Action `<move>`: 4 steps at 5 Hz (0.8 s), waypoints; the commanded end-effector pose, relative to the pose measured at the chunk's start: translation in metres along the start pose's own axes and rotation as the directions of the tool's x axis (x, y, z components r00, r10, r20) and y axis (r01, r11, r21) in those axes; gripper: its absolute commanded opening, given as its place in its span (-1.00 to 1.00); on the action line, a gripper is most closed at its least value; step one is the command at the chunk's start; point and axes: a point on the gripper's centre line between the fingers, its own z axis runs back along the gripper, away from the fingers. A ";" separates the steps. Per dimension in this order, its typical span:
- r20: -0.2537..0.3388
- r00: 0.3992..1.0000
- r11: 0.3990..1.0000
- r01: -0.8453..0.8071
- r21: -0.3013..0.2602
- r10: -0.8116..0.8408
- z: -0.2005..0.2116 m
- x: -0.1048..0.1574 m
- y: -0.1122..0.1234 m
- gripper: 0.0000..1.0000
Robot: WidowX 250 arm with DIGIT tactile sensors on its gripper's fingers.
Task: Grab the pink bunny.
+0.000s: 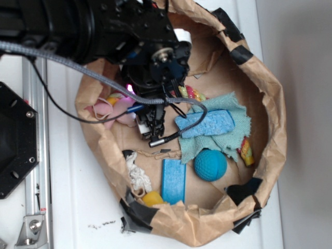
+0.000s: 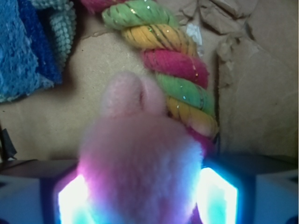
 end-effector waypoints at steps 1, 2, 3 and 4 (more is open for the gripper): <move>-0.018 1.000 0.999 0.023 0.024 -0.023 -0.019 -0.008 -0.002 -1.00; -0.021 1.000 1.000 0.022 0.022 -0.021 -0.020 -0.007 -0.001 -1.00; -0.012 1.000 1.000 0.028 0.007 -0.028 -0.014 -0.008 -0.003 -1.00; 0.076 0.991 0.994 0.111 0.018 -0.112 0.034 -0.012 -0.020 -1.00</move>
